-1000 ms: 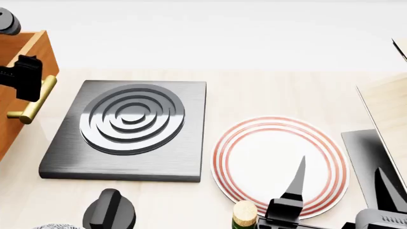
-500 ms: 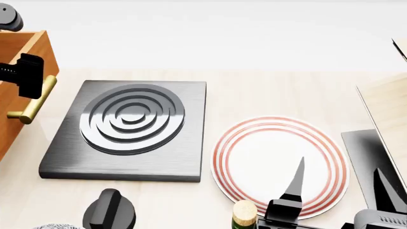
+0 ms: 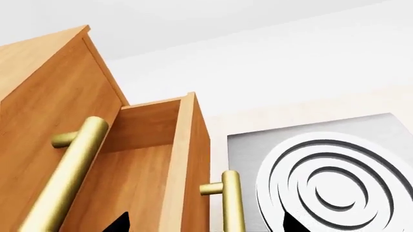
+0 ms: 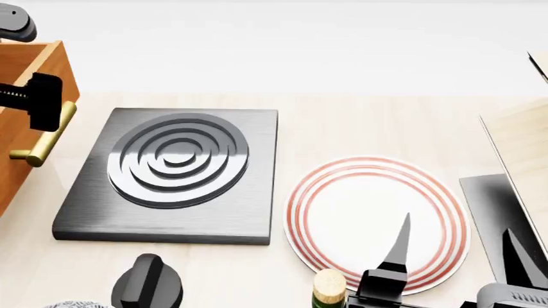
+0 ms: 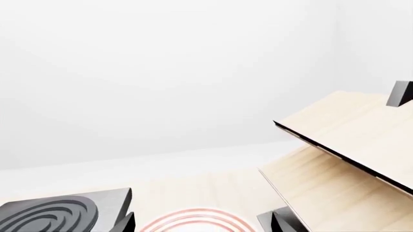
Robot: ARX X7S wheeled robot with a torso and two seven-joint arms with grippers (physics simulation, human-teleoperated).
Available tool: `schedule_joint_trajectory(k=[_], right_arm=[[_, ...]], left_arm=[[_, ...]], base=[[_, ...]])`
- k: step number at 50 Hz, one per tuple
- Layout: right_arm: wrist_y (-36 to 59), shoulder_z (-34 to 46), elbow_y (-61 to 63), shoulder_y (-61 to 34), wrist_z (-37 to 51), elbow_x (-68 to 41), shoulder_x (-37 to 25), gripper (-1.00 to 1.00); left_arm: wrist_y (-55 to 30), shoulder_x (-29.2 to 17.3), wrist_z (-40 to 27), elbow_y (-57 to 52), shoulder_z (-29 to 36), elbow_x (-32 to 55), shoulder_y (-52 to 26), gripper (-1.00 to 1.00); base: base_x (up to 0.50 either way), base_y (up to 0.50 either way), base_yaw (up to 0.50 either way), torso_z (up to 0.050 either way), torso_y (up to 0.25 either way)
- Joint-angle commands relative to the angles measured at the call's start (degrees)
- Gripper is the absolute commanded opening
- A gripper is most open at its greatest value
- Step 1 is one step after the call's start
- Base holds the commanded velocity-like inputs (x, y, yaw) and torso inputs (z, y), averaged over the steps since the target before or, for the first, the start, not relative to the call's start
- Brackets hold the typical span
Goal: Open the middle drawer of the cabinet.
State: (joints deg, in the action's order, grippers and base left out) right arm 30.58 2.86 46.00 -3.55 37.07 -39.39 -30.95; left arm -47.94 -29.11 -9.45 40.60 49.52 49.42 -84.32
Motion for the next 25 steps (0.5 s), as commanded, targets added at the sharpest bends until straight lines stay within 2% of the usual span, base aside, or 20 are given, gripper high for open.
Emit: schedule_joint_trajectory(k=[1, 25], right_arm=[[-0.52, 0.15, -0.48, 0.35, -0.12, 0.05, -0.04, 1.0], [-1.23, 0.61, -1.08, 0.79, -0.22, 0.41, -0.1, 1.0]], left_arm=[[1.99, 2.48, 2.66, 5.79, 1.03, -1.61, -0.94, 1.0], [10.88, 8.44, 8.49, 23.13, 3.1, -6.58, -3.12, 1.0]], base=[[0.0, 0.0, 0.0, 0.0, 0.0], [0.0, 0.0, 0.0, 0.0, 0.0]])
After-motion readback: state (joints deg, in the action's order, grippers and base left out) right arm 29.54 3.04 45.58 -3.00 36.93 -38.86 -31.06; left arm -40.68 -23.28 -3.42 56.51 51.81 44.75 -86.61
